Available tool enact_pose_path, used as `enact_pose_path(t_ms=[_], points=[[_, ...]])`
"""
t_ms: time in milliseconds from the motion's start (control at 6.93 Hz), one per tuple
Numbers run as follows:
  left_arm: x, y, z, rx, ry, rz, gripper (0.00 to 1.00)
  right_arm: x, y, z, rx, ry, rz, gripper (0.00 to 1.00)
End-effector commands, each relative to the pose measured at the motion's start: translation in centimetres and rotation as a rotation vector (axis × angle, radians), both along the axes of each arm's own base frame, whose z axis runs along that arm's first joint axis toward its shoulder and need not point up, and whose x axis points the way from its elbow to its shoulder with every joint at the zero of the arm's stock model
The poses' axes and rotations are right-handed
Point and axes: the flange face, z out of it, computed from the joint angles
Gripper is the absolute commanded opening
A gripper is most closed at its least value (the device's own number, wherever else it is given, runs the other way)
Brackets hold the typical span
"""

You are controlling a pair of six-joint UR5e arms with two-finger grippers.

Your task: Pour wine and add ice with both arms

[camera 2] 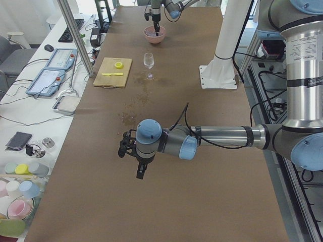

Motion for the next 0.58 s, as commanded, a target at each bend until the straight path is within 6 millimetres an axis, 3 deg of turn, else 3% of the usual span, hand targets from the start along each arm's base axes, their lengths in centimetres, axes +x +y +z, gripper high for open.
enact_pose_path(t_ms=[0,144,433], points=[[0.0,0.1,0.1,-0.002,0.0,0.0,0.99,1.4,-0.6,-0.8,-0.01,-0.034,0.007,0.0],[0.0,0.1,0.0,0.0,0.001,0.0,0.99,3.7,-1.1,-1.5,-0.023,-0.073,0.024,0.0],[0.0,0.2,0.1,-0.002,0.004,0.001,0.99,5.9,-0.4,-5.5,0.004,-0.125,0.036,0.0]])
